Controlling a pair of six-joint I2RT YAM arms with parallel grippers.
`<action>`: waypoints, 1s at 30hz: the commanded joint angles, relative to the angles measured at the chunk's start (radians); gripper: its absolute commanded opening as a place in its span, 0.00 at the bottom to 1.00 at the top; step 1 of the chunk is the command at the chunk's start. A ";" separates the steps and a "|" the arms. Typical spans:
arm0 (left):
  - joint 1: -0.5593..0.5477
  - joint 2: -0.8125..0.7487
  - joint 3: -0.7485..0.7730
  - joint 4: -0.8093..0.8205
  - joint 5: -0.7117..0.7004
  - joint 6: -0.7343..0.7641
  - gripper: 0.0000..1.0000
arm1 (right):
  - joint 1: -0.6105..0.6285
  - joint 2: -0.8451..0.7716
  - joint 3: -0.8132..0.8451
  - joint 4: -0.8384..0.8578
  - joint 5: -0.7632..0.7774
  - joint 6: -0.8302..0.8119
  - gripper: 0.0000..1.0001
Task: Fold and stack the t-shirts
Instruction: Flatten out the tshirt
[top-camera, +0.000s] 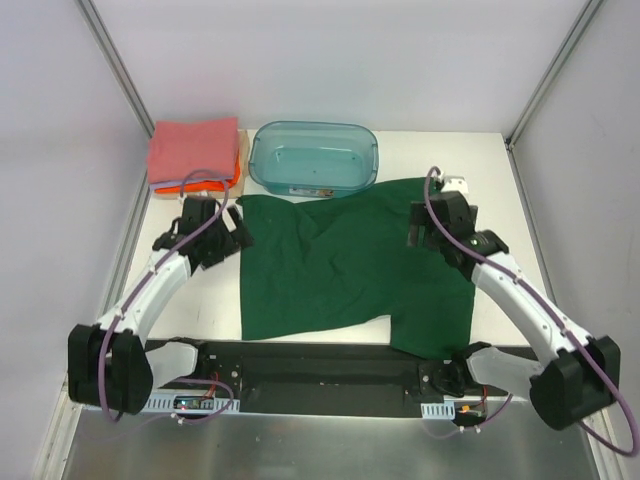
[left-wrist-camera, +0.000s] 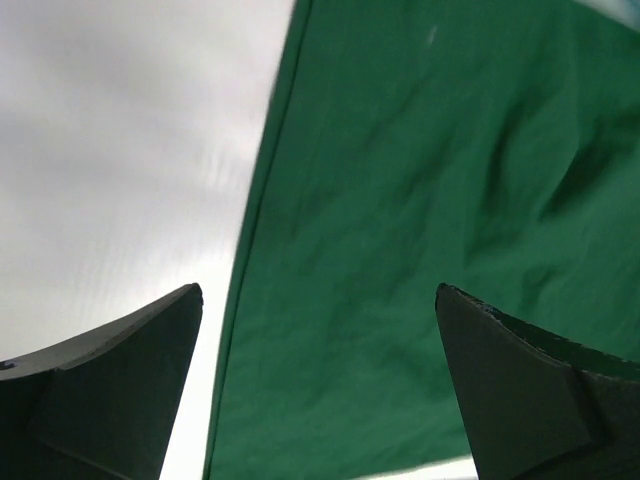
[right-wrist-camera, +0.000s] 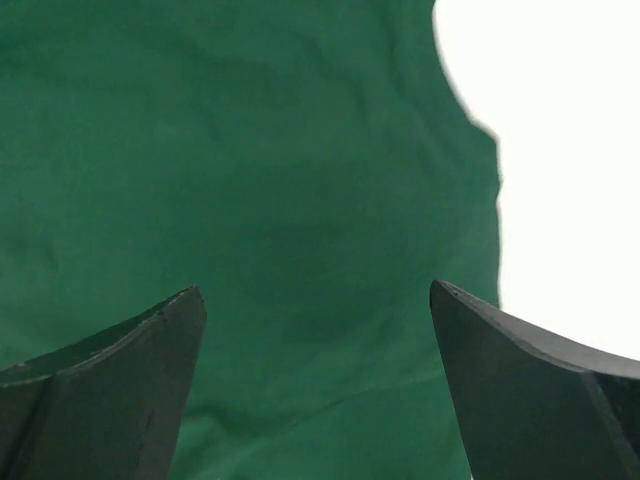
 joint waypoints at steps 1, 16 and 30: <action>-0.036 -0.149 -0.189 -0.013 0.156 -0.080 0.99 | -0.001 -0.147 -0.156 0.036 -0.205 0.127 0.96; -0.213 -0.036 -0.316 0.184 0.236 -0.219 0.99 | -0.003 -0.194 -0.469 0.216 -0.409 0.267 0.96; -0.066 0.377 -0.092 0.209 0.167 -0.141 0.99 | -0.003 0.178 -0.313 0.280 -0.394 0.205 0.96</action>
